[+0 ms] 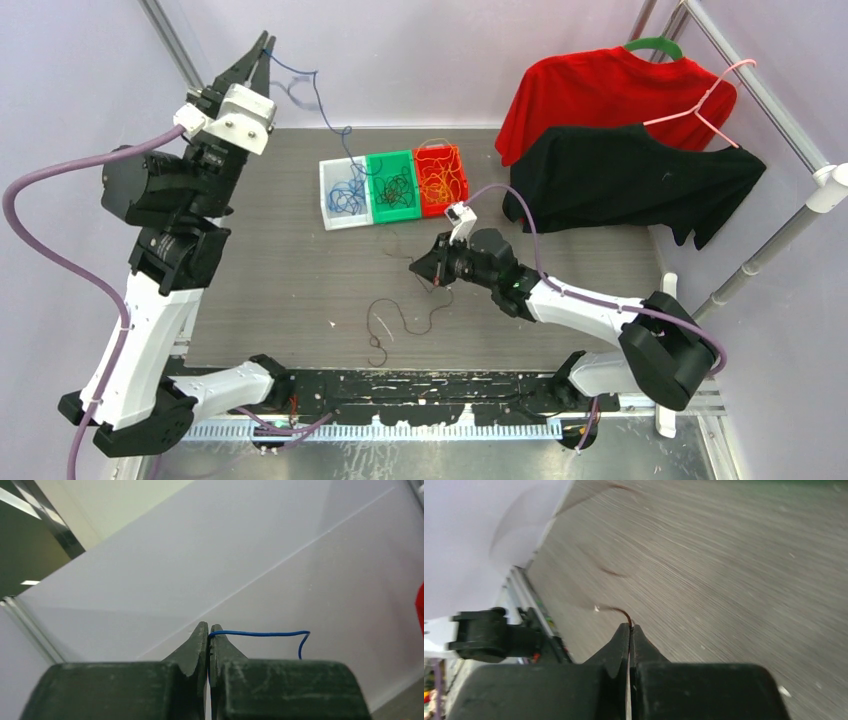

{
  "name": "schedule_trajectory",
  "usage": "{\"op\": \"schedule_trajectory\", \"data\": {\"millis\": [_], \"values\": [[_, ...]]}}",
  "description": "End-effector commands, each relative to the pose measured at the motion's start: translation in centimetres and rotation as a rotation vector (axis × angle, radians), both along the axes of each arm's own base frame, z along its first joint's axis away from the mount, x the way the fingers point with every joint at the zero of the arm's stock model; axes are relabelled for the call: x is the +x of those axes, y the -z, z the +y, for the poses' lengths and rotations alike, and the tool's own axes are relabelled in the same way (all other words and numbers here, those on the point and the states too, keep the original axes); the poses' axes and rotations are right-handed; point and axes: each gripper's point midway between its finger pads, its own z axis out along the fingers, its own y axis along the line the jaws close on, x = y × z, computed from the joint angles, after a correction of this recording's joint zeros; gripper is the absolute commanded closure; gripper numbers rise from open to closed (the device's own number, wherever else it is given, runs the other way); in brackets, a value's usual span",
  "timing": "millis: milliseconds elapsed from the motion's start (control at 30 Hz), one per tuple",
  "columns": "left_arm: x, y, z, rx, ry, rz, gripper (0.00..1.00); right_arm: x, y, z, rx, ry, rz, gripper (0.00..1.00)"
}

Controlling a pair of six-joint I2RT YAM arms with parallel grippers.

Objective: Untangle the cables
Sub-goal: Untie the cable, then place the cable in the bin.

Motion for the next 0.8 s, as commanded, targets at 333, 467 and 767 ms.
{"op": "schedule_trajectory", "data": {"millis": [333,467,767], "values": [[1.2,3.0,-0.5,0.032,-0.004,0.118,1.00,1.8,1.2,-1.8,-0.193,0.058,-0.012,0.99],[4.7,9.6,-1.6,0.082,-0.041,0.287,1.00,1.7,-0.7,-2.7,-0.173,0.077,-0.078,0.98],[14.6,21.1,0.1,0.177,-0.186,0.524,1.00,1.6,-2.4,-4.4,-0.165,0.141,-0.116,0.94]]}}
